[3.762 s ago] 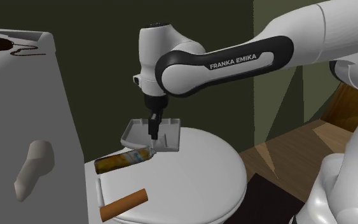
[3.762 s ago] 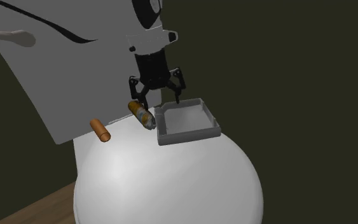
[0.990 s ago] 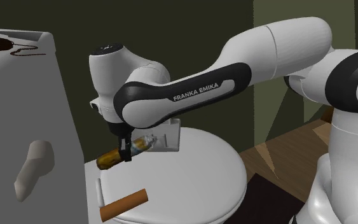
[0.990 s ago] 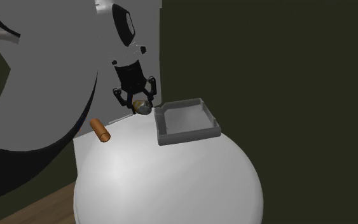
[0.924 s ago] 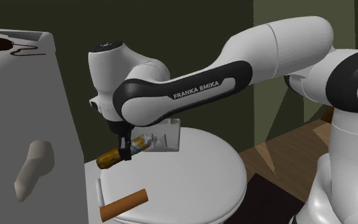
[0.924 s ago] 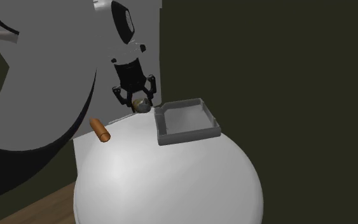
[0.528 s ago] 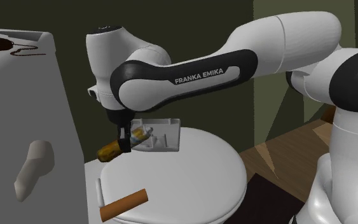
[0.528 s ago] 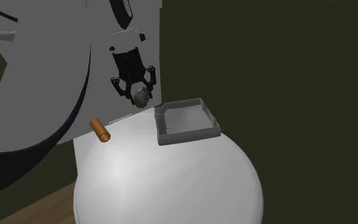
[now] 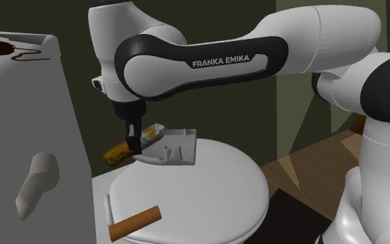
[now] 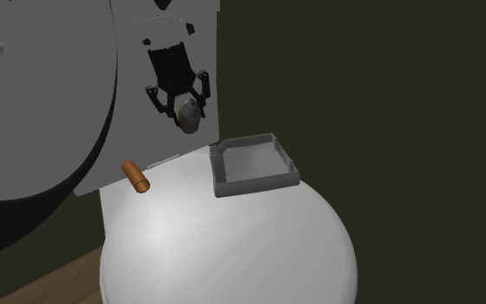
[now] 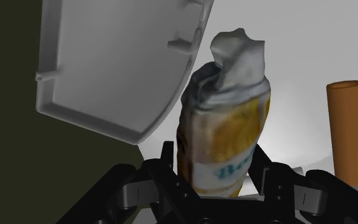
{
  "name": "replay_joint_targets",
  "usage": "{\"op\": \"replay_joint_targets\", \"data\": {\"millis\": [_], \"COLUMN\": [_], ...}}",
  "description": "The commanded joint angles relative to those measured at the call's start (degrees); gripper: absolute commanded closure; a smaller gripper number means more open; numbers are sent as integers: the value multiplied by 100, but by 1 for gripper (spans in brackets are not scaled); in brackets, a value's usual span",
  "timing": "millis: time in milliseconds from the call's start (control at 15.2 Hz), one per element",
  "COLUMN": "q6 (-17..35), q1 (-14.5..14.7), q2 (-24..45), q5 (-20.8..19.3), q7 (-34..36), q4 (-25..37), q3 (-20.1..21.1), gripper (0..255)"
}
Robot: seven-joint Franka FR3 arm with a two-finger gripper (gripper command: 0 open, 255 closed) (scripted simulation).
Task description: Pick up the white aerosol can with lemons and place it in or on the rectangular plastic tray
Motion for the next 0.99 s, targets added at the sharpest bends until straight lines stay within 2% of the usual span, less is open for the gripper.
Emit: {"op": "replay_joint_targets", "data": {"millis": [0, 792, 924], "q6": [-145, -1155, -1007], "q1": [9, 165, -68], "q2": [-6, 221, 26], "q5": [7, -60, 26], "q7": [-31, -187, -428], "q4": [145, 1386, 1105], "q3": [4, 18, -50], "gripper": [255, 255, 255]}}
